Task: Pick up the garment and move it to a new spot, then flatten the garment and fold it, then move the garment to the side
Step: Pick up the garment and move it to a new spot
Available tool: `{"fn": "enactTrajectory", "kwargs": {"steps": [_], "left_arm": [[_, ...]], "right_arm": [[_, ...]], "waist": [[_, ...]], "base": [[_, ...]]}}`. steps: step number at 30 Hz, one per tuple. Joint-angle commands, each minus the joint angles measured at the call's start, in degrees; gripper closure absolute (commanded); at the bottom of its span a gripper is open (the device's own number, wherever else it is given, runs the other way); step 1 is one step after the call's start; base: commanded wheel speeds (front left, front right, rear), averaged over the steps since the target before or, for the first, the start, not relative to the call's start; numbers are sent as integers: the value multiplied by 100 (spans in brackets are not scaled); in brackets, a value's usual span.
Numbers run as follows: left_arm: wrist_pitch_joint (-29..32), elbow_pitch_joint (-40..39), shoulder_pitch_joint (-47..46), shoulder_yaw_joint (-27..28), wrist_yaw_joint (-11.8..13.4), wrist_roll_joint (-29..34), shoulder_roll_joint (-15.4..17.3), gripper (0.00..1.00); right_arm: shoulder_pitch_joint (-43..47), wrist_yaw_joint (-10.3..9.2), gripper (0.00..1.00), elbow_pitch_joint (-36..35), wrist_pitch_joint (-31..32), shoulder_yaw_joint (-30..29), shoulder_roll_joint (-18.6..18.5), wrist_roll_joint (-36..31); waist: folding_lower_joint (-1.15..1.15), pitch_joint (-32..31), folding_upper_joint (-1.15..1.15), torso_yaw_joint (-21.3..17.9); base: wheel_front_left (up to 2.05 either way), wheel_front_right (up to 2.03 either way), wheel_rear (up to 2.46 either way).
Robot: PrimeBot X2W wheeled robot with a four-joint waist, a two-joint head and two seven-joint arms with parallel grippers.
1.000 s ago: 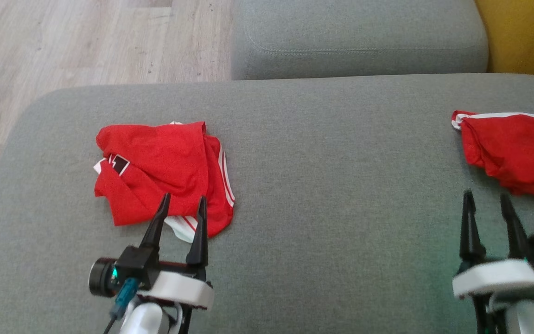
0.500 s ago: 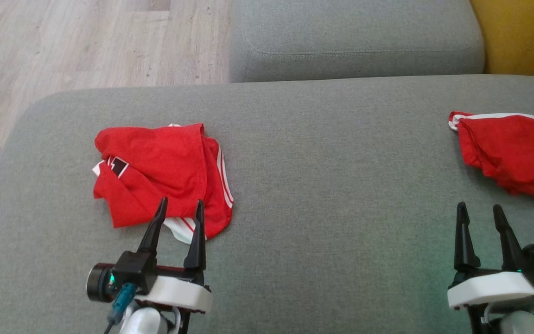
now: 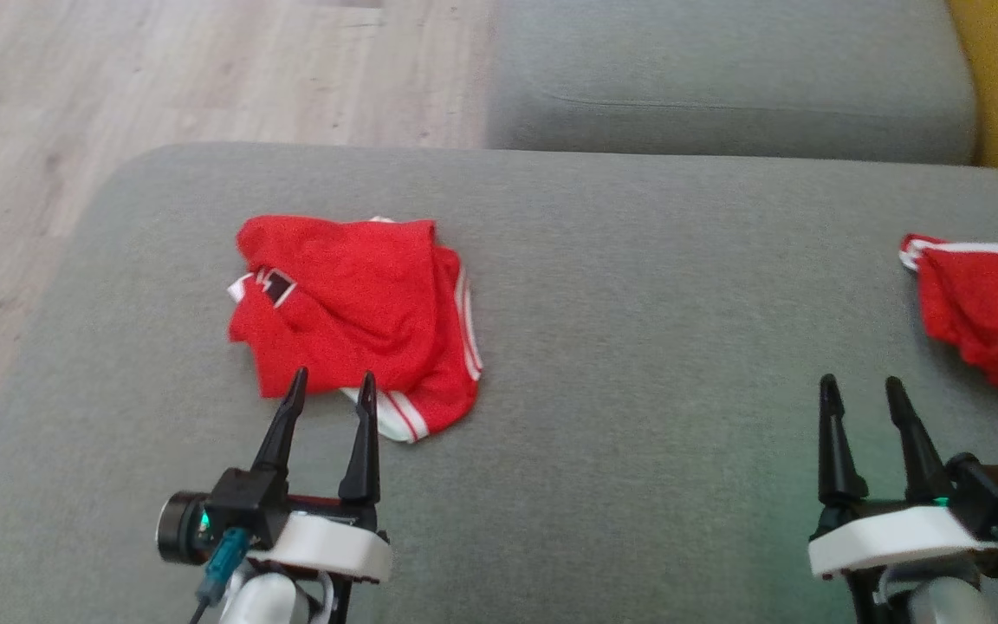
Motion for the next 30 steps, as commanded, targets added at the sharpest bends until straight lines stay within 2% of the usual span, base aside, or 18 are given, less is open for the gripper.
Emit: {"fn": "enactTrajectory", "kwargs": {"steps": [1,9,16,25,28,30], "left_arm": [[-55,-204,-242,252,29,44,10,0],[-55,-190,-198,436,-11,133,10,0],[-55,-198,-144,535,-48,185,10,0],[-55,-96,-465,575,-182,298,87,0],[49,105,-924,471,-339,362,173,0],[349,283,-1561,260,-550,460,249,0]], "right_arm": [[-81,-5,0,-240,-78,253,-36,53],[-85,-5,0,-226,-78,568,-36,181],[-76,-5,0,-192,-78,772,-36,259],[-203,-5,0,-229,-78,863,-36,243],[-302,-5,0,-267,-78,832,-36,223],[-418,-5,0,-312,-79,797,-36,202]], "waist": [[0,-7,0,267],[0,-44,0,828],[0,-63,0,1034],[0,211,0,865],[0,394,0,730],[0,620,0,567]], "base": [[0,0,0],[0,0,0],[0,0,0],[0,0,0],[0,0,0],[0,0,0]]}}
